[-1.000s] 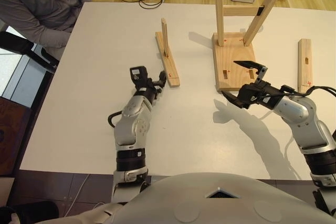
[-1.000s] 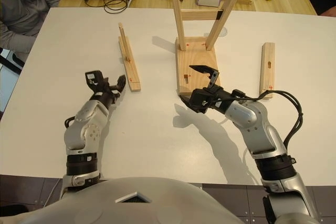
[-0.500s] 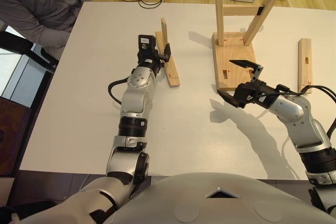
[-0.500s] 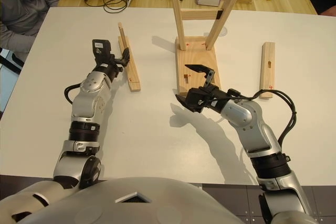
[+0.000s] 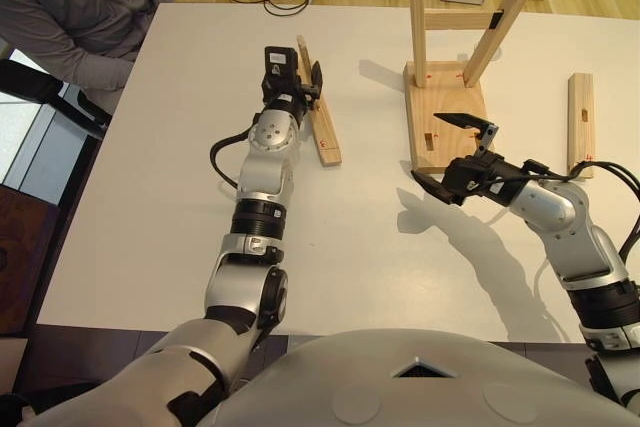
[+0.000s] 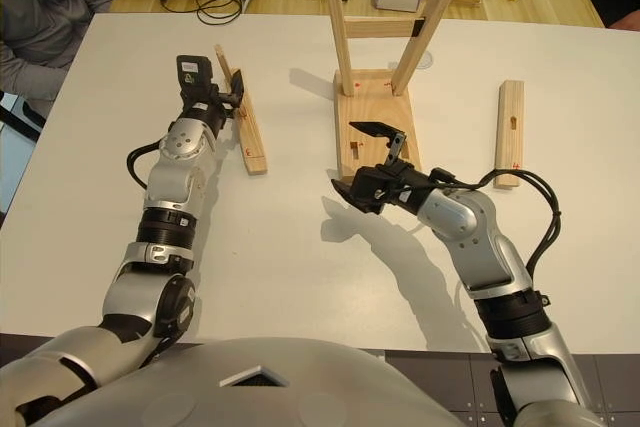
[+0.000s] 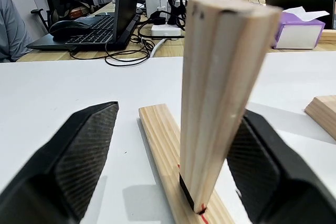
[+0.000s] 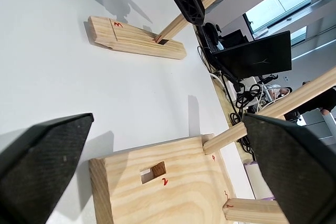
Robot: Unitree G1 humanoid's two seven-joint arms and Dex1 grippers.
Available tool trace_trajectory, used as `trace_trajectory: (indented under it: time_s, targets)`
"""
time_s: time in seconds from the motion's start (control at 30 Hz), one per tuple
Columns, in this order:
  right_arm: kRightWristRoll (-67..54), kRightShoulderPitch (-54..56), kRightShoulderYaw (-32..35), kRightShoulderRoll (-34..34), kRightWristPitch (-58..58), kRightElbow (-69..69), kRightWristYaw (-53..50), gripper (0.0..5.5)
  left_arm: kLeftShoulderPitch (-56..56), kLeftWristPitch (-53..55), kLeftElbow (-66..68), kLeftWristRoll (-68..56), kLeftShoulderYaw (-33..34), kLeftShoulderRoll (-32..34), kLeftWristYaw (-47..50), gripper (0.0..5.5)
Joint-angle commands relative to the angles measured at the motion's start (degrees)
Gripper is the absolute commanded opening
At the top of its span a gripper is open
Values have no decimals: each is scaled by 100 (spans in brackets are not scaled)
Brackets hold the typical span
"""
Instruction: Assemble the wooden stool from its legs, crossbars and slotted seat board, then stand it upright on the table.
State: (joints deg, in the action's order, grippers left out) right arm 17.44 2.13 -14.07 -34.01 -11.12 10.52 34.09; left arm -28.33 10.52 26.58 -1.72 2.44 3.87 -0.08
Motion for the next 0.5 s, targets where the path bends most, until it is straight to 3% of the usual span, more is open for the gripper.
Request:
trace_trajectory:
  time_s: [0.03, 0.2, 0.37, 0.5]
  targets:
    - [61, -5, -6, 19, 45, 41, -46, 540, -125, 11, 220, 9, 10, -12, -43, 345]
    - [69, -17, -32, -3, 52, 43, -42, 540, 146, 277, 45, 23, -140, -83, -192, 345]
    - [-147, 4, -24, 166, 265, 120, -39, 540, 1317, 783, -1984, 47, -320, -132, -170, 345]
    - [-246, 68, 96, 143, 373, 150, -26, 540, 2111, 1475, -2760, -97, -375, -106, -326, 345]
